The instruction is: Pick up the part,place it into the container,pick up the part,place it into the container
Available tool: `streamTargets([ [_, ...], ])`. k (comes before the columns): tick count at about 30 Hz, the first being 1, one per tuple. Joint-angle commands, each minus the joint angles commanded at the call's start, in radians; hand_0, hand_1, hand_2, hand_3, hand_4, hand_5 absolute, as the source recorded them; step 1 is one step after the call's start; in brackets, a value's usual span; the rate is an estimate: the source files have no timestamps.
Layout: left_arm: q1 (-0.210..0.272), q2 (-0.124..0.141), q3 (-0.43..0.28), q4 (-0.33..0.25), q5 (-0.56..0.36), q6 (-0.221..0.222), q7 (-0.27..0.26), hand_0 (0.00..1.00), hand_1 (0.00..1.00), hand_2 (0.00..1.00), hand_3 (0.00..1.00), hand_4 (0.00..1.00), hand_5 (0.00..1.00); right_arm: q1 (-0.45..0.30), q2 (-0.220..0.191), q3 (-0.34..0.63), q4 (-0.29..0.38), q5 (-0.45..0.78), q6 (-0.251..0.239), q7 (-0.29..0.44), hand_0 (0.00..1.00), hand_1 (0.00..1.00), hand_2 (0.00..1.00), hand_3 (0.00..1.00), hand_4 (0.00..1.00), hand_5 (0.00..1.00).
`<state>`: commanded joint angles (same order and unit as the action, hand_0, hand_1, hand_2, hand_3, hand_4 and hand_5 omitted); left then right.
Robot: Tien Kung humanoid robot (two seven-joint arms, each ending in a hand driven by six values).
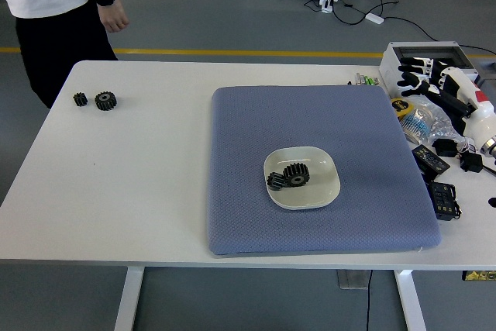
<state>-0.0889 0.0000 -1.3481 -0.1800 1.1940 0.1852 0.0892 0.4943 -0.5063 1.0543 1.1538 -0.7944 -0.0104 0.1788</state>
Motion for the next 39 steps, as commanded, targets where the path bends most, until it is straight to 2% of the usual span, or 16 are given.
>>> streamTargets([
  [4,-0.003,0.000,-0.001,0.000,0.001,0.000,0.000,0.702,0.684,0.708,0.575,0.687,0.630,-0.077,0.019,0.049,-0.005,0.175,0.010,0.021,0.822,0.802,0.865,0.889,0.998,0.843],
  [5,-0.004,0.000,-0.001,0.000,0.001,0.000,-0.001,0.703,0.684,0.708,0.575,0.687,0.630,-0.090,0.026,0.061,-0.004,0.215,0.013,0.026,0.881,0.846,0.886,0.922,0.998,0.950],
  [9,-0.005,0.000,-0.001,0.000,0.000,0.001,-0.003,0.703,0.684,0.708,0.575,0.687,0.630,-0.167,0.063,0.139,0.012,0.363,0.022,0.058,0.881,0.846,0.886,0.922,0.998,0.950],
  [11,-0.006,0.000,-0.002,0.000,-0.001,0.001,-0.004,0.703,0.684,0.708,0.576,0.687,0.629,-0.201,0.081,0.182,0.024,0.346,0.026,0.069,0.896,0.851,0.883,0.911,0.998,0.978],
  [18,-0.007,0.000,-0.005,0.000,0.002,0.002,-0.005,0.702,0.684,0.708,0.576,0.687,0.628,-0.277,0.124,0.295,0.051,0.222,0.028,0.056,0.895,0.853,0.881,0.907,0.998,0.971],
  [24,-0.010,0.000,-0.001,0.000,0.000,0.001,-0.005,0.702,0.684,0.708,0.576,0.687,0.628,-0.304,0.126,0.336,0.068,0.173,0.034,0.017,0.887,0.836,0.870,0.894,0.998,0.971],
  [39,-0.012,0.000,-0.006,0.000,0.002,0.001,-0.005,0.702,0.684,0.710,0.576,0.686,0.628,-0.316,0.129,0.403,0.094,0.171,0.035,-0.008,0.864,0.816,0.849,0.869,0.998,0.978],
])
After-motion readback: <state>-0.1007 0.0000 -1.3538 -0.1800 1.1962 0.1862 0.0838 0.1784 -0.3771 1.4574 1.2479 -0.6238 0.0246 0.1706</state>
